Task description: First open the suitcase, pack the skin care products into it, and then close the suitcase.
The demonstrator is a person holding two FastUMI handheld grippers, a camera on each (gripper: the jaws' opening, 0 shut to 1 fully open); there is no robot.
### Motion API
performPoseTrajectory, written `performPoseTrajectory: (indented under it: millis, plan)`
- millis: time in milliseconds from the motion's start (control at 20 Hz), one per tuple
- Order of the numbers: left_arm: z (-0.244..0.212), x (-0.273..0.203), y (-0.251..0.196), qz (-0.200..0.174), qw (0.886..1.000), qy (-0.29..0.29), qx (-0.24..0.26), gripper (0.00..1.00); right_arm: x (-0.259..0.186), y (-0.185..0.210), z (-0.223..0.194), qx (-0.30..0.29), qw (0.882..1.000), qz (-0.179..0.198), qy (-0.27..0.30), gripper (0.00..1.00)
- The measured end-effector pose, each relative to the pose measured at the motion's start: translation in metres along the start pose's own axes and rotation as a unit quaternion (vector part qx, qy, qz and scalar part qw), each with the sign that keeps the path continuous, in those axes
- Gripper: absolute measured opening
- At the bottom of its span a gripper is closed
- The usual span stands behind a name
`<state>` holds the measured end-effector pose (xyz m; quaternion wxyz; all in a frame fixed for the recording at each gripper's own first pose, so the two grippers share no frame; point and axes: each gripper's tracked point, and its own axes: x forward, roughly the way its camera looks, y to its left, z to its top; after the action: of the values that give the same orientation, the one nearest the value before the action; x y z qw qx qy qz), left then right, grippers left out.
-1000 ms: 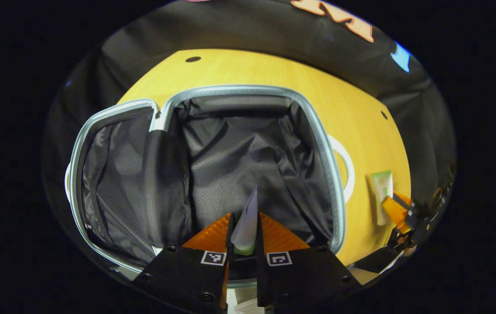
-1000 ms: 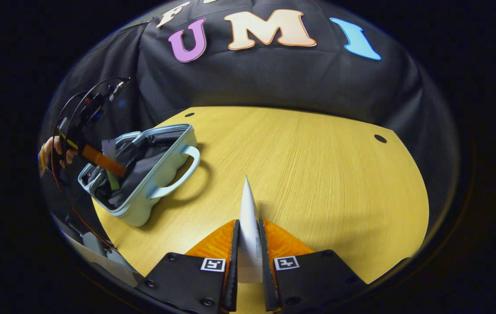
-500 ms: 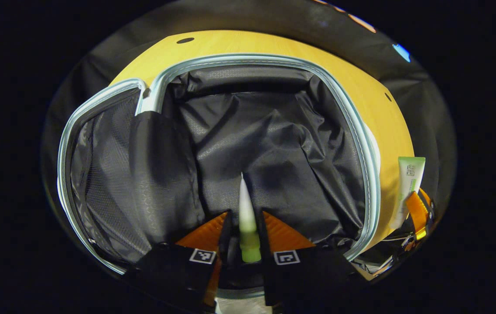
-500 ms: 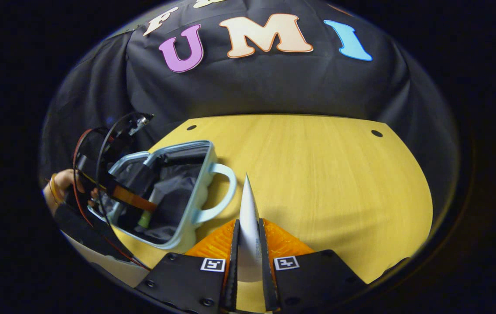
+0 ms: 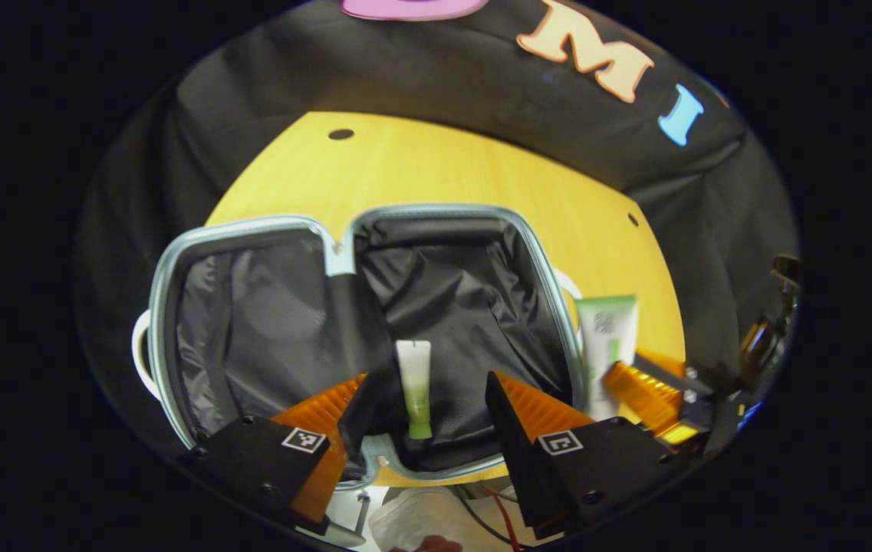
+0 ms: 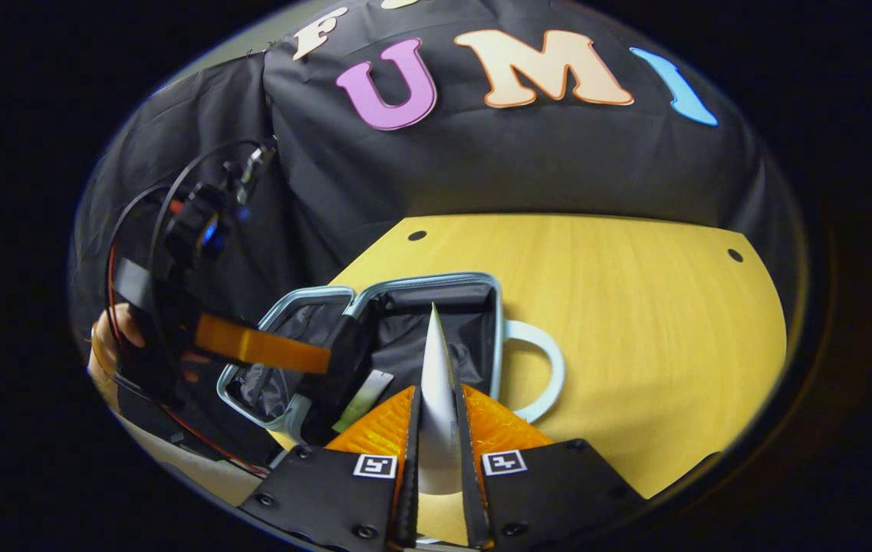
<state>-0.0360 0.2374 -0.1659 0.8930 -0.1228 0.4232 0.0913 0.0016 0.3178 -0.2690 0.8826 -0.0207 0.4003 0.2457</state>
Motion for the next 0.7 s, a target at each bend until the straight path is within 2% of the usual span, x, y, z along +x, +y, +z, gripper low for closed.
performPoseTrajectory:
  millis: [150,300,350,450,500,550,600,650,700]
  plan:
    - [0.009,-0.029,0.051,0.037,0.999,-0.023,-0.018,0.89,0.028,0.014,-0.024,-0.004,1.000,0.002,0.030,0.26]
    - [0.003,-0.052,0.107,0.064,0.996,-0.025,-0.051,0.89,0.050,0.017,-0.045,-0.018,0.998,-0.004,0.059,0.26]
    - [0.002,-0.060,0.130,0.079,0.995,-0.028,-0.059,0.90,0.054,0.015,-0.048,-0.022,0.997,-0.009,0.067,0.22]
    - [0.003,-0.076,0.171,0.103,0.991,-0.037,-0.078,0.89,0.062,0.013,-0.054,-0.020,0.997,-0.022,0.073,0.26]
    - [0.002,-0.082,0.190,0.113,0.989,-0.041,-0.088,0.90,0.064,0.012,-0.057,-0.018,0.996,-0.027,0.078,0.22]
    - [-0.003,-0.086,0.206,0.121,0.987,-0.040,-0.097,0.89,0.065,0.009,-0.060,-0.019,0.996,-0.032,0.086,0.26]
    - [-0.008,-0.088,0.222,0.131,0.985,-0.036,-0.103,0.94,0.067,0.008,-0.059,-0.016,0.996,-0.033,0.086,0.26]
    - [-0.013,-0.090,0.240,0.146,0.983,-0.030,-0.108,0.94,0.068,0.008,-0.059,-0.010,0.996,-0.034,0.087,0.26]
    - [-0.017,-0.091,0.258,0.158,0.980,-0.027,-0.114,0.89,0.070,0.011,-0.061,-0.004,0.995,-0.030,0.090,0.24]
